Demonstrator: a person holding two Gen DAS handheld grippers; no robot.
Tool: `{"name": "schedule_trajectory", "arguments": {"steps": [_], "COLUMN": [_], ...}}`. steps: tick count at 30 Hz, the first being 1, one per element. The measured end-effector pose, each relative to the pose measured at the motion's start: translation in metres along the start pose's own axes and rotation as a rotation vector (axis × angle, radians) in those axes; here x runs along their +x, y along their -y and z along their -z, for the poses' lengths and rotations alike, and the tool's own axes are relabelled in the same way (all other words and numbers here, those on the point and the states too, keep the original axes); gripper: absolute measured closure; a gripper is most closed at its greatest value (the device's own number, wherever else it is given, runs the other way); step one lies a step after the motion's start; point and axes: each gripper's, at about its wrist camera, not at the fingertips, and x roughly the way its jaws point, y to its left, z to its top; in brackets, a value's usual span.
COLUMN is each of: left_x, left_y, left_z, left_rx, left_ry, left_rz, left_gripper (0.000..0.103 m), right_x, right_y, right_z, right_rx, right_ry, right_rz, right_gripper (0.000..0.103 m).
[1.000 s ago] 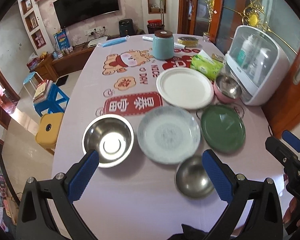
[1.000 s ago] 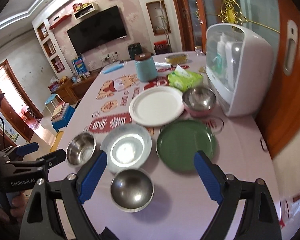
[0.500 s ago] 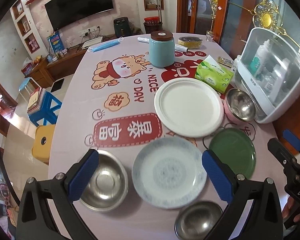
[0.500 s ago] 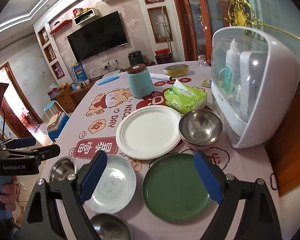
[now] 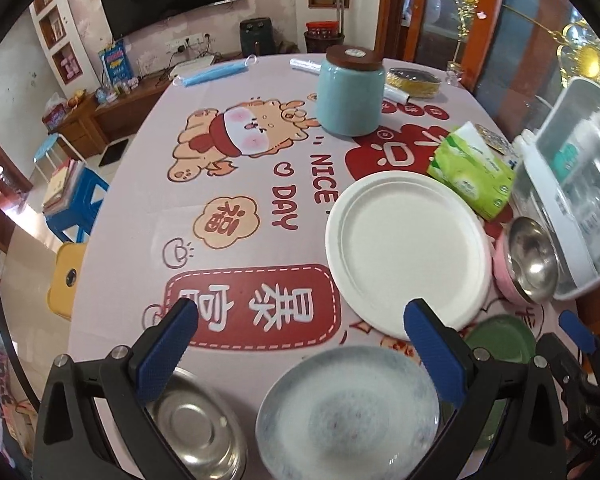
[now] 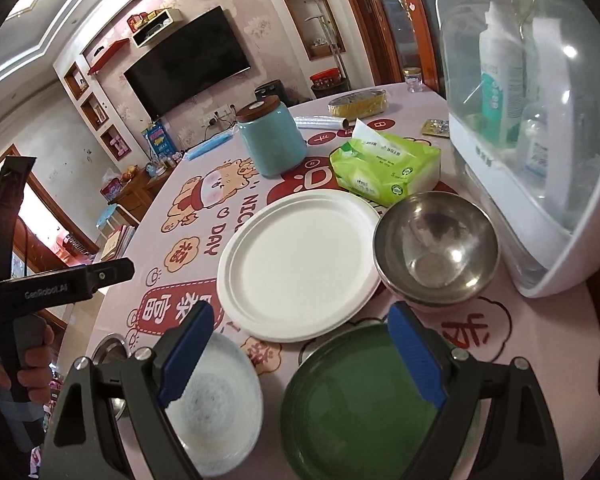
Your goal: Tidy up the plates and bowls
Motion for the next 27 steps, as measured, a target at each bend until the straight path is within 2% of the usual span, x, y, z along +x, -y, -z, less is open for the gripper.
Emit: {"name": "schedule_trajectory", "arguments": {"steps": [5,11,15,24,27], "left_x": [0.032,0.070,0.091,0.121,0.130], "left_y": [-0.002,0.004,0.006,0.012,0.013], "left_z": [-0.007,-0.009,-0.008,-0.008,-0.008], "left_rx": [-0.032,-0.051,-0.066,-0.074,-0.075], "left_ry": [-0.045,-0.097,-0.127,-0.162,-0.184], "left_rz": [0.018,0.044,0.063,0.105,0.119], "left_gripper": [0.001,0.001,0.005,0.017,0.028], "right_x": [0.020,0.045,0.058,0.080,0.085], "right_y": [0.010,0.020,0.024,0.026,0.027], "right_z": [0.000,0.004,0.006,0.010,0.011], "right_rx": [0.037,0.077,0.088,0.056,0.047], "right_ry": [-0.028,-0.076,-0.083,-0.096,-0.101], "right_rz": [-0.010,-0.002,0.008,0.053,0.072], "right_gripper": [0.014,0.025,0.031,0.041,0.045]}}
